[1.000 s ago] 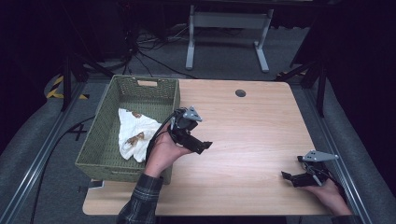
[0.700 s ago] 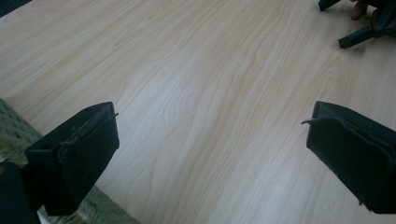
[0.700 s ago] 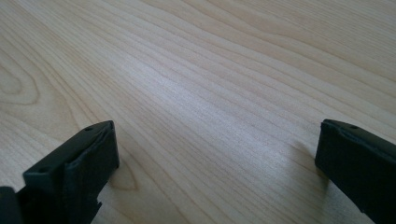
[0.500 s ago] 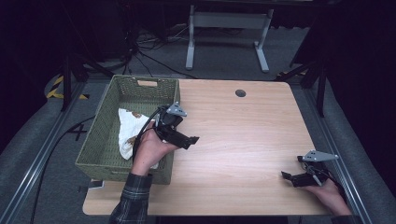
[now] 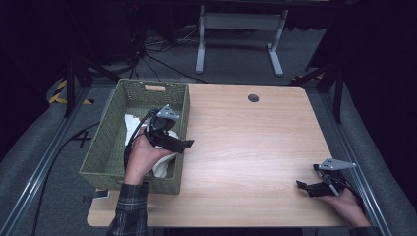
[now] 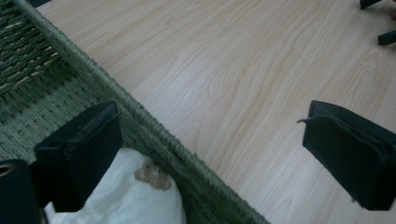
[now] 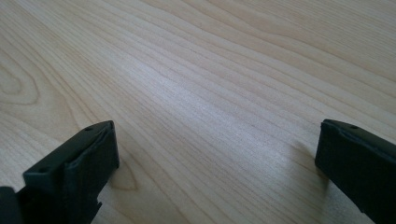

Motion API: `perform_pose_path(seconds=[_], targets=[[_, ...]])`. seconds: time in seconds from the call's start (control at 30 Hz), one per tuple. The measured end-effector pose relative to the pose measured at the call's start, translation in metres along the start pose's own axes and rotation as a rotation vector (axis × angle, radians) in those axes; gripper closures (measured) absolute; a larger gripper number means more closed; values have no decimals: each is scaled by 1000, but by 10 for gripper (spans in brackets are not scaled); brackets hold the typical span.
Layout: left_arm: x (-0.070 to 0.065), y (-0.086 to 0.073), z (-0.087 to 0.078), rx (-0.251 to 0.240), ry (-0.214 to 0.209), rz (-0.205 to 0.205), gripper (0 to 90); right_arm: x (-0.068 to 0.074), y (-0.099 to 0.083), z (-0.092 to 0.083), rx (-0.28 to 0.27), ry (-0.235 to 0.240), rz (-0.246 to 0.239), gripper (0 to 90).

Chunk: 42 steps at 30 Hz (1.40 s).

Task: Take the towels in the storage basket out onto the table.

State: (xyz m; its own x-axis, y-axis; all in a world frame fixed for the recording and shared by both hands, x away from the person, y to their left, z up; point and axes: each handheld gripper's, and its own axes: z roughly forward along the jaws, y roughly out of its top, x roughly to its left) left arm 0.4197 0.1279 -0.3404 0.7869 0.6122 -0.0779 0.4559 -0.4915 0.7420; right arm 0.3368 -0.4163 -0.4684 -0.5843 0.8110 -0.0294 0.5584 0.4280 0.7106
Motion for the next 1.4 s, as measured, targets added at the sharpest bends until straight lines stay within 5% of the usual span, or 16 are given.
perform_pose_path(seconds=[0.53,0.67,1.03,1.4], targets=[[27,-23,-19,-2,83,-60,126,0,0,0,0,0,0,0],[37,-31,-20,38,123,-72,138,0,0,0,0,0,1,0],[60,-49,-4,82,169,-101,159,0,0,0,0,2,0,0],[76,-57,16,193,191,-122,191,1,0,0,0,5,0,0]])
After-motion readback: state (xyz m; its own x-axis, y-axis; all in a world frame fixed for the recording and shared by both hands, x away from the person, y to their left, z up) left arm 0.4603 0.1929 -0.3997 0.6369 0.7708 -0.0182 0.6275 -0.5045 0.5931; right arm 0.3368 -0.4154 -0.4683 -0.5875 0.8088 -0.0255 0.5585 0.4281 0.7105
